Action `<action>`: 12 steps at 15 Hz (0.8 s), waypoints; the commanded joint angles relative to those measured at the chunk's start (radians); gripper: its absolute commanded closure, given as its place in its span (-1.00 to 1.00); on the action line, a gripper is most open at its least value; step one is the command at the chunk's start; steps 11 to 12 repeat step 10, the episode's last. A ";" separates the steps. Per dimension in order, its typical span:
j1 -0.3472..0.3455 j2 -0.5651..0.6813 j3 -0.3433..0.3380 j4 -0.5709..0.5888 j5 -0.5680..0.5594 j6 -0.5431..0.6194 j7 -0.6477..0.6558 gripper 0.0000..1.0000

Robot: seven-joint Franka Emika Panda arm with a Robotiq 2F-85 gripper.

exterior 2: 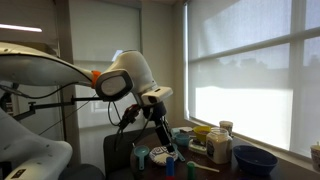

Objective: Put the orange block on the table then put the blue block on top of the orange block

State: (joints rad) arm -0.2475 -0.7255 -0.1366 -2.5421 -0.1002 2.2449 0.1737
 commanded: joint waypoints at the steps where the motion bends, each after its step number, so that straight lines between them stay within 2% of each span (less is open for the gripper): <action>1: -0.004 -0.024 -0.017 0.042 0.039 -0.070 -0.012 -1.00; 6: -0.008 -0.013 -0.025 0.099 0.067 -0.165 0.014 -1.00; 7: -0.010 -0.015 -0.019 0.071 0.045 -0.121 0.000 -1.00; 12: -0.010 -0.014 -0.020 0.086 0.050 -0.142 0.004 -1.00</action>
